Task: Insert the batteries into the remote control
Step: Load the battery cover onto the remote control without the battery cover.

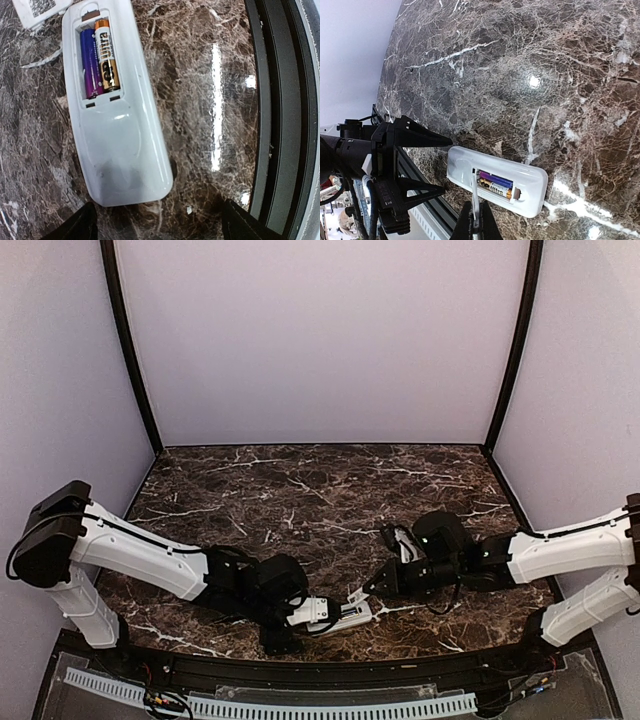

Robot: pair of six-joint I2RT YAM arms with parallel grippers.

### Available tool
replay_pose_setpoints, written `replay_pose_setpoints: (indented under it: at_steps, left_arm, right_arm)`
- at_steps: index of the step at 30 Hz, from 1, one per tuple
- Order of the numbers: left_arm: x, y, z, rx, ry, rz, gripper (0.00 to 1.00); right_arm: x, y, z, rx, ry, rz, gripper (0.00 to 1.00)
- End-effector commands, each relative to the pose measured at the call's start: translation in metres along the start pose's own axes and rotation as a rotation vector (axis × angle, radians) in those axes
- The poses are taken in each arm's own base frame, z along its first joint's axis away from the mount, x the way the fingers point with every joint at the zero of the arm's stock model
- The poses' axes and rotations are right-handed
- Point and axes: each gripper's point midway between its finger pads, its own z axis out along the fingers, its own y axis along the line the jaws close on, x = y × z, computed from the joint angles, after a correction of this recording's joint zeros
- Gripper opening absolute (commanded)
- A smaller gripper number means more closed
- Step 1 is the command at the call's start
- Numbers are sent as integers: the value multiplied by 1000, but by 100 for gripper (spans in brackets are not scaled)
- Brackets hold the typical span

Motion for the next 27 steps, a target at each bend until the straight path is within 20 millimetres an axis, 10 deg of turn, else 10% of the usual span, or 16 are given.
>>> replay_pose_setpoints:
  at_steps: [1, 27]
  left_arm:
    - [-4, -2, 5, 14, 0, -21, 84]
    - [11, 2, 24, -14, 79, -183, 64]
  right_arm:
    - [-6, 18, 10, -91, -18, -16, 0]
    - [19, 2, 36, -76, 140, -17, 0]
